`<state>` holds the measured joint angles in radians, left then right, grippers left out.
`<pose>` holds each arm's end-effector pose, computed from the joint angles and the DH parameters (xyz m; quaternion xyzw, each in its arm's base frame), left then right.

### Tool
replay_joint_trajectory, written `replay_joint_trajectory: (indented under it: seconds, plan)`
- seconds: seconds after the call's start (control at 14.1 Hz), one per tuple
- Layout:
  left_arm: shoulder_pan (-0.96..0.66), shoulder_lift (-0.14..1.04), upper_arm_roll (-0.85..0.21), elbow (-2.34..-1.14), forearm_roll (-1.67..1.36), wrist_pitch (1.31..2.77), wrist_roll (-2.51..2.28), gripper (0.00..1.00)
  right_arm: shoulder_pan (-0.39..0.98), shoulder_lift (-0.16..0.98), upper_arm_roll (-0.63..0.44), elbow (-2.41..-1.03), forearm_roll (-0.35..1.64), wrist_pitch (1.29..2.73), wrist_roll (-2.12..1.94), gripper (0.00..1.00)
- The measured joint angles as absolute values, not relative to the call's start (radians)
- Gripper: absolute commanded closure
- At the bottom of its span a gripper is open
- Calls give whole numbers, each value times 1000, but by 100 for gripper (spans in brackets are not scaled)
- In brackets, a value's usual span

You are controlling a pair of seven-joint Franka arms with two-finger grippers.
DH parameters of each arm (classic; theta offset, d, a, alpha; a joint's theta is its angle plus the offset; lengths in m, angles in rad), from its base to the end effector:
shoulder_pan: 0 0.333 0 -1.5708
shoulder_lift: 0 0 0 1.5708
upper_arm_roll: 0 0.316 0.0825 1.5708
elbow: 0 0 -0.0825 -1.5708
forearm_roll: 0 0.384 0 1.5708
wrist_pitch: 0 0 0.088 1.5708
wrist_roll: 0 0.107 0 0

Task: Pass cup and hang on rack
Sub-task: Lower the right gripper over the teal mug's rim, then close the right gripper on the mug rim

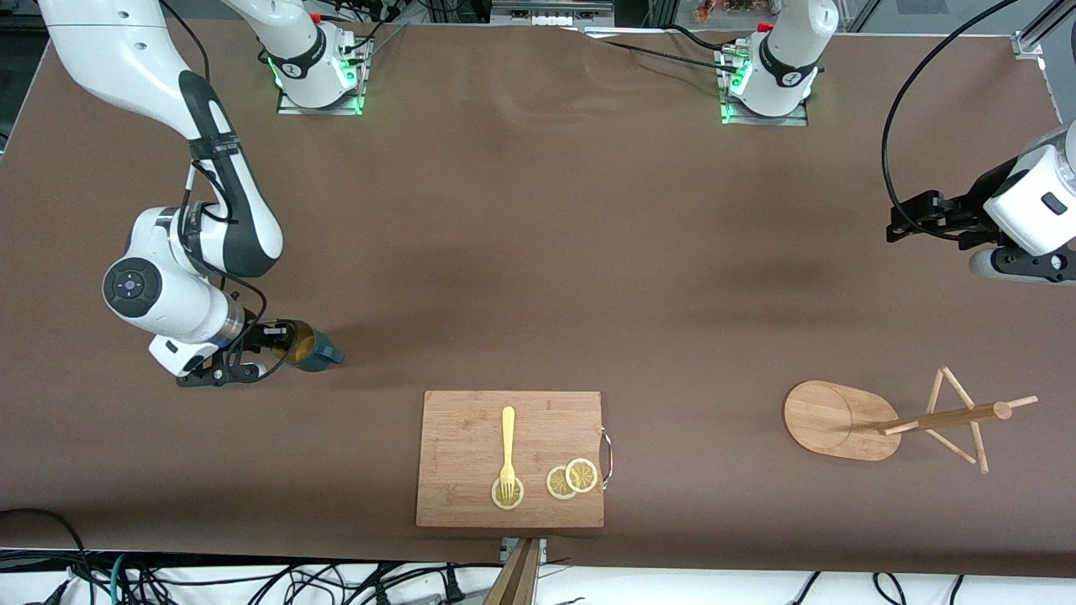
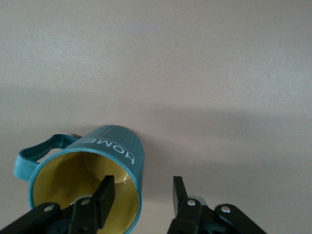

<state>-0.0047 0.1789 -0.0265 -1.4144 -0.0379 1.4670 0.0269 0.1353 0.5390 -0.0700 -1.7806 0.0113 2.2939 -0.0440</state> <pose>0.5966 -0.0216 0.5860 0.9973 -0.0297 -0.0631 0.0212 0.6541 0.0466 0.2524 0.9983 0.0555 -0.0120 0.0139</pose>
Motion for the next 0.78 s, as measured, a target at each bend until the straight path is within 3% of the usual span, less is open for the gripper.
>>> replay_joint_trajectory:
  seconds: [0.5,0.78]
  plan:
    - [-5,183,-27,-1412,-38,1468,27,0,136,546,-67,-1781,13,2295,-8,93]
    - [-5,183,-27,-1412,-38,1468,27,0,139,546,-47,-1777,13,2295,-3,95]
